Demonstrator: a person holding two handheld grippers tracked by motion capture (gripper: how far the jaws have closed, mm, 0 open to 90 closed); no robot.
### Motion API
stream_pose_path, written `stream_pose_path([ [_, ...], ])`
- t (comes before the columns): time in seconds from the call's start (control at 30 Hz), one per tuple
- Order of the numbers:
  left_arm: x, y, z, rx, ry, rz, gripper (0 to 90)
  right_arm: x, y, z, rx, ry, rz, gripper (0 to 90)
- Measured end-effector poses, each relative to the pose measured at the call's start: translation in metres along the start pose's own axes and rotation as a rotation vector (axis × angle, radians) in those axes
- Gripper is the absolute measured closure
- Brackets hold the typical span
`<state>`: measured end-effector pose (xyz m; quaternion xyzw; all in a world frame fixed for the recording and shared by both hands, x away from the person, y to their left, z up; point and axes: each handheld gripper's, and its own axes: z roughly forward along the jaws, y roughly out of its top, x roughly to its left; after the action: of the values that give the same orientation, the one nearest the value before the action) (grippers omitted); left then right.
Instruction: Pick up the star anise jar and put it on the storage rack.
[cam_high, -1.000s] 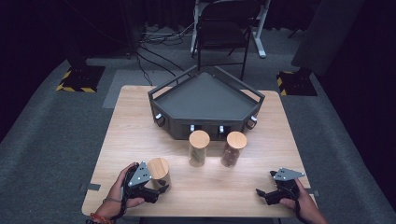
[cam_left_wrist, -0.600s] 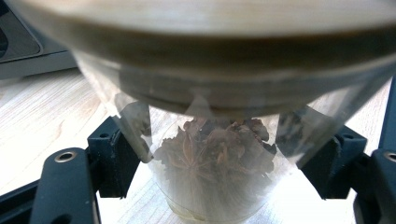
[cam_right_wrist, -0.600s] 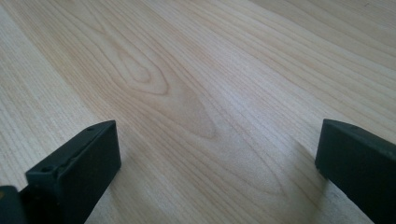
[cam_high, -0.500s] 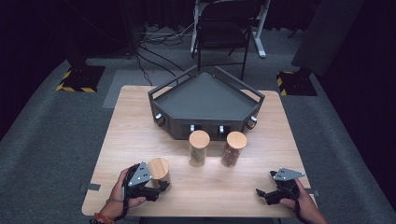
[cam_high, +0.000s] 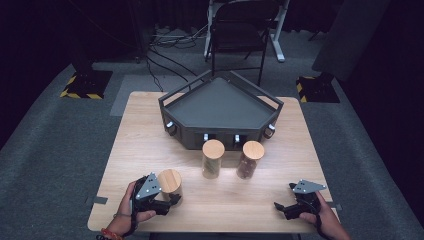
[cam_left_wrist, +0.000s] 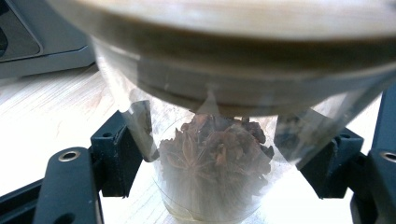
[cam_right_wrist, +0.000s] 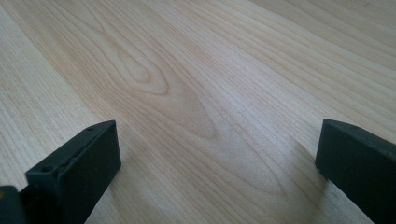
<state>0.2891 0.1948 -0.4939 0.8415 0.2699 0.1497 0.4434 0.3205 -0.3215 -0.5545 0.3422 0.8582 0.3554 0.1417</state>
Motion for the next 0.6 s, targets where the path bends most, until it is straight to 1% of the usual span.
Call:
stream_pose_path([
  [0.1, 0.001, 0.001, -0.001, -0.002, 0.003, -0.002, 24.8, 0.000, 0.000, 0.000, 0.000, 0.000, 0.000, 0.1],
  [0.13, 0.002, 0.001, -0.002, -0.004, 0.012, -0.007, 24.8, 0.000, 0.000, 0.000, 0.000, 0.000, 0.000, 0.1],
  [0.17, 0.003, 0.002, -0.002, -0.005, 0.010, -0.012, 24.8, 0.000, 0.000, 0.000, 0.000, 0.000, 0.000, 0.1],
  [0.23, 0.004, 0.002, -0.003, -0.006, 0.020, -0.017, 24.8, 0.000, 0.000, 0.000, 0.000, 0.000, 0.000, 0.1],
  [0.33, 0.005, 0.004, -0.003, -0.004, 0.026, -0.015, 24.8, 0.000, 0.000, 0.000, 0.000, 0.000, 0.000, 0.1],
  [0.6, 0.010, 0.014, -0.001, -0.004, 0.038, -0.023, 24.8, 0.000, 0.000, 0.000, 0.000, 0.000, 0.000, 0.1],
])
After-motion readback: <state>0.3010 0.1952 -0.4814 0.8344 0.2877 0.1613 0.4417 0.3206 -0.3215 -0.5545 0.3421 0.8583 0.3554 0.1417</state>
